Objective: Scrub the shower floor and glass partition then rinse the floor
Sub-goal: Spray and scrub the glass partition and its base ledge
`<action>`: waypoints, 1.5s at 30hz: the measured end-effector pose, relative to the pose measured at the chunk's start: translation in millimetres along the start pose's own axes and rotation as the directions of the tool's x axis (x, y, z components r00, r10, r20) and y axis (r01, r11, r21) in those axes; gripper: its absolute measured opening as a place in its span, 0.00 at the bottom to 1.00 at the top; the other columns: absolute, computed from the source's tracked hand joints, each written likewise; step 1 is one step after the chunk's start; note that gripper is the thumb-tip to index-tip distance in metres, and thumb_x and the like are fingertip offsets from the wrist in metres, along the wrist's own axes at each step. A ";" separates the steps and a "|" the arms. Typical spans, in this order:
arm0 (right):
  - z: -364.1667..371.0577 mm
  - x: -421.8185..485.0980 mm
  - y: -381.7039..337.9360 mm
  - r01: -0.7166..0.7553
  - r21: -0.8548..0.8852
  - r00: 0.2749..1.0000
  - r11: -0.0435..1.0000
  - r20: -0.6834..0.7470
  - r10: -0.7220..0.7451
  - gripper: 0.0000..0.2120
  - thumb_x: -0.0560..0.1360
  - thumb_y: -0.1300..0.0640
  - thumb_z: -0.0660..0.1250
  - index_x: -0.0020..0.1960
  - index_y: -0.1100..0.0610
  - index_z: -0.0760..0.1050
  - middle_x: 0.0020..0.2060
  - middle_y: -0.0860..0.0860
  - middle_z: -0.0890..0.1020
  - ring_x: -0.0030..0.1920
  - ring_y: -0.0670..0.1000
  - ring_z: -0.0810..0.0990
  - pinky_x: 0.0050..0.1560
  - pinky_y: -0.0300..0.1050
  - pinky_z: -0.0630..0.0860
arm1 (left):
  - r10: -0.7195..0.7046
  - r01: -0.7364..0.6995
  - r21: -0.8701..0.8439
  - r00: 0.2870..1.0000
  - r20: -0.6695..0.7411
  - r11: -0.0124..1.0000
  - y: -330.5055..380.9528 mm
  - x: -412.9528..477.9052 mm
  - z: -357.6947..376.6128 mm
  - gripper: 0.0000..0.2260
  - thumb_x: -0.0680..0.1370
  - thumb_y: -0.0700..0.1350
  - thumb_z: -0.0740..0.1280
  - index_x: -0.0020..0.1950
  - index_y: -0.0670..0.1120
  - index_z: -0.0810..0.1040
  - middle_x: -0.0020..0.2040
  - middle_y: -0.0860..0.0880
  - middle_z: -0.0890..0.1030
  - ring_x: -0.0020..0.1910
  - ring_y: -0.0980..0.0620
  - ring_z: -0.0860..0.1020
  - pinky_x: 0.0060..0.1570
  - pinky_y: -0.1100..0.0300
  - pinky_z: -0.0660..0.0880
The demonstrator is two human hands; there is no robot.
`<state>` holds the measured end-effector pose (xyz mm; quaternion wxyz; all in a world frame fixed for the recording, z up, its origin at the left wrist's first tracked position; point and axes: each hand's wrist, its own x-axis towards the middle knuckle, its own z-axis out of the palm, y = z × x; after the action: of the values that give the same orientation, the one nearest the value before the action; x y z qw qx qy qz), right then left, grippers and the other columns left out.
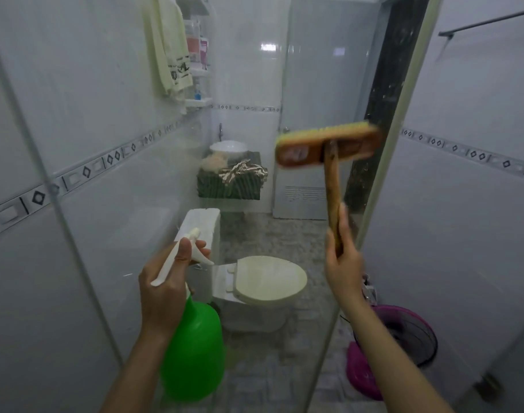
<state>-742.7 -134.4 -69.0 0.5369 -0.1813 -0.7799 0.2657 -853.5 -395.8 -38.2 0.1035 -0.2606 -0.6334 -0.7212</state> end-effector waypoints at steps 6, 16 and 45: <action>20.4 -106.7 18.8 0.037 -0.199 0.914 0.979 0.403 0.047 0.34 0.79 0.55 0.63 0.76 0.37 0.49 0.26 0.42 0.68 0.23 0.42 0.66 0.25 0.30 0.57 | -0.009 0.009 0.001 1.000 -0.025 1.000 -3.3 0.5 -22.0 0.15 0.79 0.57 0.60 0.47 0.52 0.84 0.44 0.60 0.86 0.47 0.55 0.84 0.42 0.71 0.77; 46.9 -80.7 7.8 0.042 -0.118 0.960 0.992 0.280 -0.008 0.32 0.79 0.55 0.62 0.76 0.39 0.51 0.32 0.50 0.78 0.24 0.45 0.71 0.24 0.40 0.67 | 0.000 0.013 0.103 0.993 -0.118 0.995 5.0 -3.5 -59.5 0.13 0.79 0.58 0.60 0.44 0.63 0.84 0.44 0.54 0.86 0.47 0.53 0.85 0.38 0.50 0.80; 108.7 -85.0 56.6 0.494 0.030 0.826 0.869 0.298 -0.480 0.26 0.74 0.41 0.49 0.68 0.26 0.42 0.23 0.48 0.71 0.35 0.41 0.77 0.29 0.30 0.74 | 0.004 0.025 0.164 0.985 -0.175 0.986 -189.1 -44.8 -6.6 0.23 0.72 0.64 0.59 0.45 0.49 0.85 0.40 0.51 0.87 0.41 0.53 0.85 0.28 0.60 0.71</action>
<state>-814.0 -161.7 -197.1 0.4597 0.0523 -0.8777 0.1251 -908.1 -377.1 -223.9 0.1761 -0.1836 -0.6811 -0.6866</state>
